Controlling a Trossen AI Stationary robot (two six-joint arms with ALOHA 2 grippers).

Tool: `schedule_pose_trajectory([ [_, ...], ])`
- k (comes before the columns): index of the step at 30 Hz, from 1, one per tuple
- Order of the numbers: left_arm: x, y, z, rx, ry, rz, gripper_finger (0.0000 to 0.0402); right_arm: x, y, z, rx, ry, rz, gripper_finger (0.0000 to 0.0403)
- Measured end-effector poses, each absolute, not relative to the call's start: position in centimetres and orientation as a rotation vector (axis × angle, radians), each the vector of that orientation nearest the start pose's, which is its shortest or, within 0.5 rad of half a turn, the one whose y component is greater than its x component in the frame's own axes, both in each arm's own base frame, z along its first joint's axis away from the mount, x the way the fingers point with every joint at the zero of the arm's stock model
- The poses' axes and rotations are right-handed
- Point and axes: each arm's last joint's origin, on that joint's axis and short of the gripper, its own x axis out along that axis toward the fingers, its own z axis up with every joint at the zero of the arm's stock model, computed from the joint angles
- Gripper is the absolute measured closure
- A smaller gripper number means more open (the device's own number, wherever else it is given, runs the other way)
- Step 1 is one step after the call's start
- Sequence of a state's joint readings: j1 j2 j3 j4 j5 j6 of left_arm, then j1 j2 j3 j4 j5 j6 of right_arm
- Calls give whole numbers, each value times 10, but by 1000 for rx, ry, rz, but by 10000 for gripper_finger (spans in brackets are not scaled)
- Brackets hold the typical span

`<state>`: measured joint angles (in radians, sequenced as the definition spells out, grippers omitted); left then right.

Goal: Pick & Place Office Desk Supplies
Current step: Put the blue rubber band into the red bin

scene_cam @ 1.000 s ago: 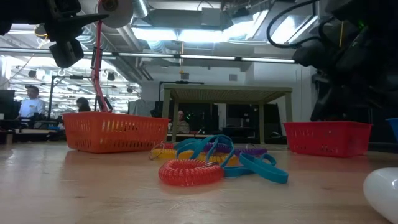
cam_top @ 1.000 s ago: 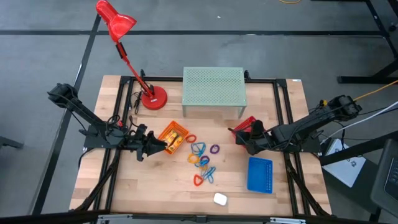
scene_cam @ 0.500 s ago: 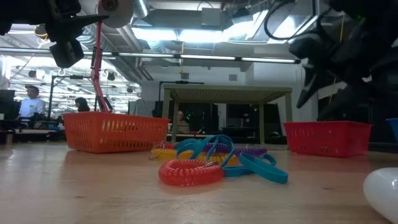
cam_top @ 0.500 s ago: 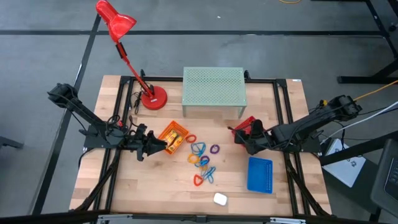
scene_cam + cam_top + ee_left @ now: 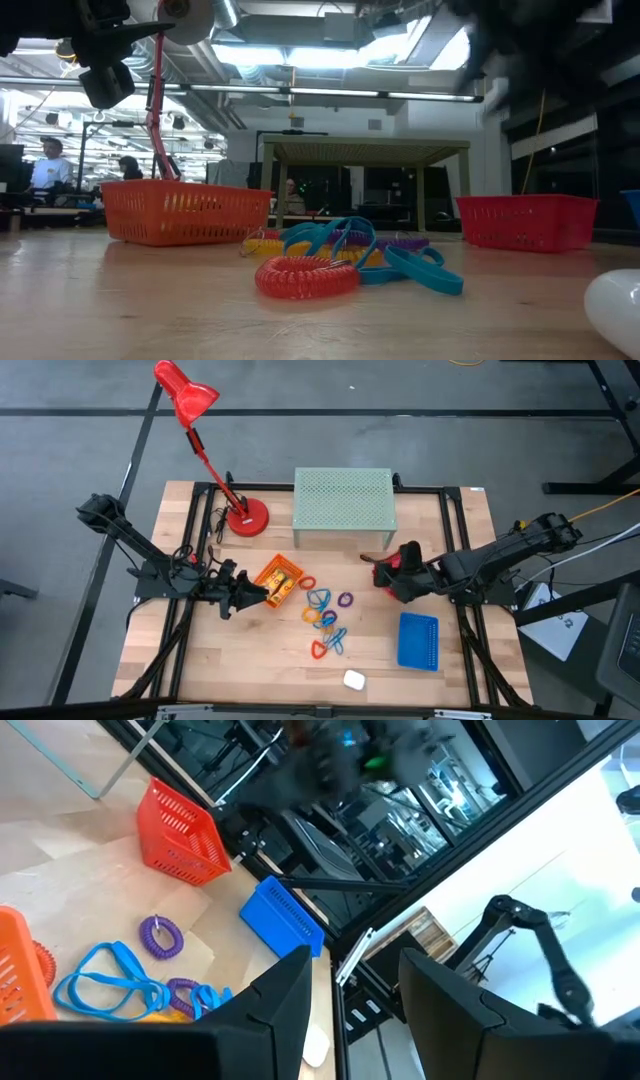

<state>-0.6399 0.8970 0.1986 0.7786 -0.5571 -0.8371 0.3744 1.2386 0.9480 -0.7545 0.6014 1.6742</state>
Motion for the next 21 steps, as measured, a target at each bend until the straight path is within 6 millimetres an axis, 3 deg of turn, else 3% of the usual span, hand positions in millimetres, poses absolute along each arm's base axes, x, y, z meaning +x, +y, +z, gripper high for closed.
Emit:
schedule_pose_trajectory([
  [4,148,-91,205,-873,-20,-102,254,241,79,299,1018,500,-670,199],
  [8,148,-91,204,-867,-12,-100,254,263,90,303,928,606,-590,199],
  [11,148,-91,204,-867,-12,-100,254,284,100,291,854,702,-553,199],
  [15,149,-91,204,-868,-13,-98,254,312,111,259,763,853,-526,204],
  [21,148,-91,204,-881,-12,-98,254,344,104,222,767,937,-506,238],
])
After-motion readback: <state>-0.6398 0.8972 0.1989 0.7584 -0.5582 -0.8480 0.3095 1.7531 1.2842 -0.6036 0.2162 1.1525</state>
